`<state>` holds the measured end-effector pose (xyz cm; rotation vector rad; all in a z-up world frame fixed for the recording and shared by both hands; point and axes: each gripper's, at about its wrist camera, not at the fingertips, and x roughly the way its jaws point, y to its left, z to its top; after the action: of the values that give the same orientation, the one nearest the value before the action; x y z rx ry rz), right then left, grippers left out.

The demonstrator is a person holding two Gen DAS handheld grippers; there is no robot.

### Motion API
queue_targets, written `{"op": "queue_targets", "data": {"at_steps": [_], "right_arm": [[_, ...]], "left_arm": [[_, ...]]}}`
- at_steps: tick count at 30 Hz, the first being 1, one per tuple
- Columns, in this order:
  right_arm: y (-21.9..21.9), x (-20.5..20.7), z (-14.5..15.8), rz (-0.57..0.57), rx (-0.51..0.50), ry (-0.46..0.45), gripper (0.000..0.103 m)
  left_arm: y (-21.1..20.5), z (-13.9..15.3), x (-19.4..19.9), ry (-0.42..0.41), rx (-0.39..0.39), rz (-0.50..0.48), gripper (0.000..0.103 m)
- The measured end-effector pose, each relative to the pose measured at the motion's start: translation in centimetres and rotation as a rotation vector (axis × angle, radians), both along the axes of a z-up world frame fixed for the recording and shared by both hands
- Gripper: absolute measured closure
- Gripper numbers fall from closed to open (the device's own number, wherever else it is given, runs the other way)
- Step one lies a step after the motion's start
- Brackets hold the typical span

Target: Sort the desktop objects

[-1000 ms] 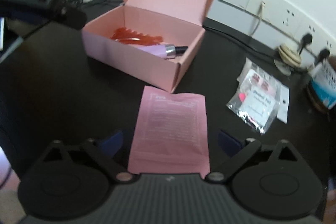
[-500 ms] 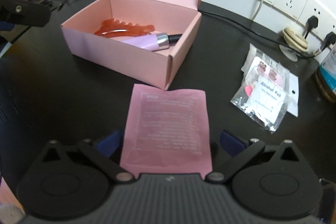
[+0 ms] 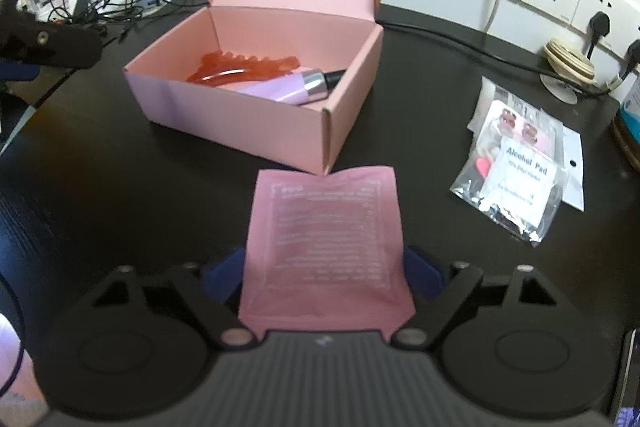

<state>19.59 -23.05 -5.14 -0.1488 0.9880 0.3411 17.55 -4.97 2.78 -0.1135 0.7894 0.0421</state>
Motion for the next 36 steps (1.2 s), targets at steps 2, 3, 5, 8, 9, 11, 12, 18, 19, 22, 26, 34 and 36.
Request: {"op": "queue_targets", "data": {"at_steps": [2, 3, 5, 8, 9, 11, 12, 18, 19, 22, 26, 34, 36], "right_arm": [[-0.3, -0.1, 0.2, -0.016, 0.018, -0.001, 0.025], [-0.4, -0.1, 0.3, -0.024, 0.027, -0.002, 0.026], [-0.6, -0.3, 0.5, -0.026, 0.03, -0.005, 0.029], [-0.8, -0.6, 0.7, -0.022, 0.034, -0.008, 0.034], [-0.9, -0.8, 0.8, -0.024, 0.035, -0.015, 0.035], [-1.2, -0.9, 1.2, -0.036, 0.053, -0.017, 0.037], [-1.3, -0.9, 1.4, -0.045, 0.063, -0.02, 0.037], [-1.7, -1.6, 2.6, -0.043, 0.07, -0.024, 0.037], [-1.7, -1.8, 2.7, -0.042, 0.063, -0.025, 0.037], [-2.4, -2.4, 3.0, -0.062, 0.062, -0.025, 0.037], [-3.3, -3.0, 3.6, -0.099, 0.061, -0.041, 0.037], [-4.2, -3.3, 6.7, -0.117, 0.038, -0.141, 0.037], [-4.0, -3.3, 7.9, -0.09, 0.02, -0.183, 0.037]], "left_arm": [[0.1, 0.0, 0.0, 0.002, -0.001, 0.001, 0.0], [0.1, 0.0, 0.1, 0.003, -0.003, 0.002, 0.0], [0.2, -0.1, 0.1, 0.006, -0.009, 0.004, 0.0], [0.2, 0.0, 0.1, 0.004, -0.01, 0.003, 0.0], [0.2, 0.0, 0.1, 0.003, -0.01, 0.001, 0.0], [0.2, 0.1, 0.1, 0.002, -0.011, -0.002, 0.0], [0.1, 0.1, 0.1, 0.002, -0.011, -0.004, 0.0], [0.0, 0.2, 0.2, 0.0, -0.015, -0.015, 0.0], [0.0, 0.2, 0.2, 0.001, -0.017, -0.018, 0.0], [-0.1, 0.2, 0.3, 0.004, -0.02, -0.025, 0.0], [-0.3, 0.3, 0.2, 0.0, -0.023, -0.034, 0.0], [0.1, 0.3, 0.0, -0.002, -0.031, -0.034, 0.0], [0.4, 0.3, 0.0, 0.0, -0.038, -0.028, 0.0]]}}
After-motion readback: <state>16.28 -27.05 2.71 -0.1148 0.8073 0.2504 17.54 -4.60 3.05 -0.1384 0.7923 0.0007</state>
